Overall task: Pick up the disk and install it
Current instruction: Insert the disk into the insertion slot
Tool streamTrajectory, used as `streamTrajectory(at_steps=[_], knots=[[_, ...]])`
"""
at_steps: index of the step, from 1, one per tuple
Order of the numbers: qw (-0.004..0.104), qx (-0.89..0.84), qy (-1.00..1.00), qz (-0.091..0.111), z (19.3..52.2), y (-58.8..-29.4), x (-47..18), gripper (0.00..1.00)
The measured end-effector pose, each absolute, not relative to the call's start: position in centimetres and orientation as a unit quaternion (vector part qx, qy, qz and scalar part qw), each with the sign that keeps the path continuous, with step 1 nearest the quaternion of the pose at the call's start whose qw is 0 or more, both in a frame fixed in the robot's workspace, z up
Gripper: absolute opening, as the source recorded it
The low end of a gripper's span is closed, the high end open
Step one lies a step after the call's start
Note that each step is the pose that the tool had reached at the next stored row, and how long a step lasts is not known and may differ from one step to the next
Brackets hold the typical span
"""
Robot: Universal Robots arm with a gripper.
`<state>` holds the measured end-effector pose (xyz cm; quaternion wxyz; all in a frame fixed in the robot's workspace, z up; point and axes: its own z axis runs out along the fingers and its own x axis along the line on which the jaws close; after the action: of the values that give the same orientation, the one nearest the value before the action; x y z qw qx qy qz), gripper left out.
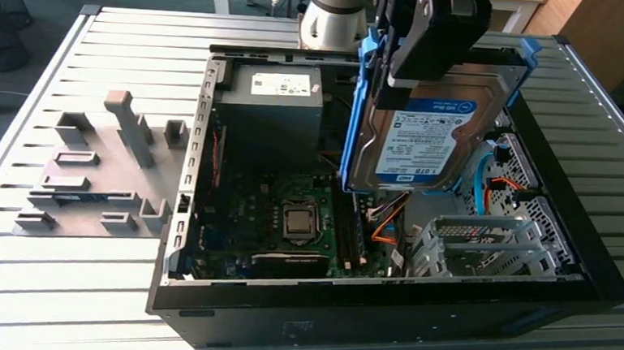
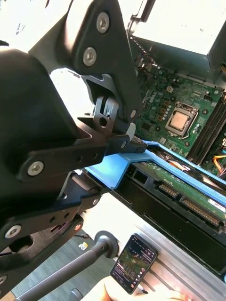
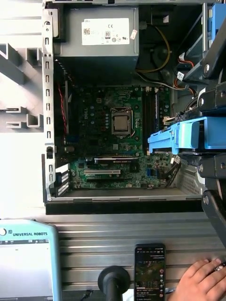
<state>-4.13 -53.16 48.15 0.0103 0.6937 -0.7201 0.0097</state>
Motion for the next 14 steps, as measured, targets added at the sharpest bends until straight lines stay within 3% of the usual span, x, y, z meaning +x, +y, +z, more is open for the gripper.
streamTrajectory(at_steps=[6,11,14], knots=[[0.010,0.694,-0.720,0.009,47.9,-54.0,-3.9,0.37],[0.000,0.694,-0.720,-0.002,47.7,-54.2,-3.2,0.37],[-0.001,0.694,-0.720,-0.002,47.7,-54.2,-3.1,0.37]])
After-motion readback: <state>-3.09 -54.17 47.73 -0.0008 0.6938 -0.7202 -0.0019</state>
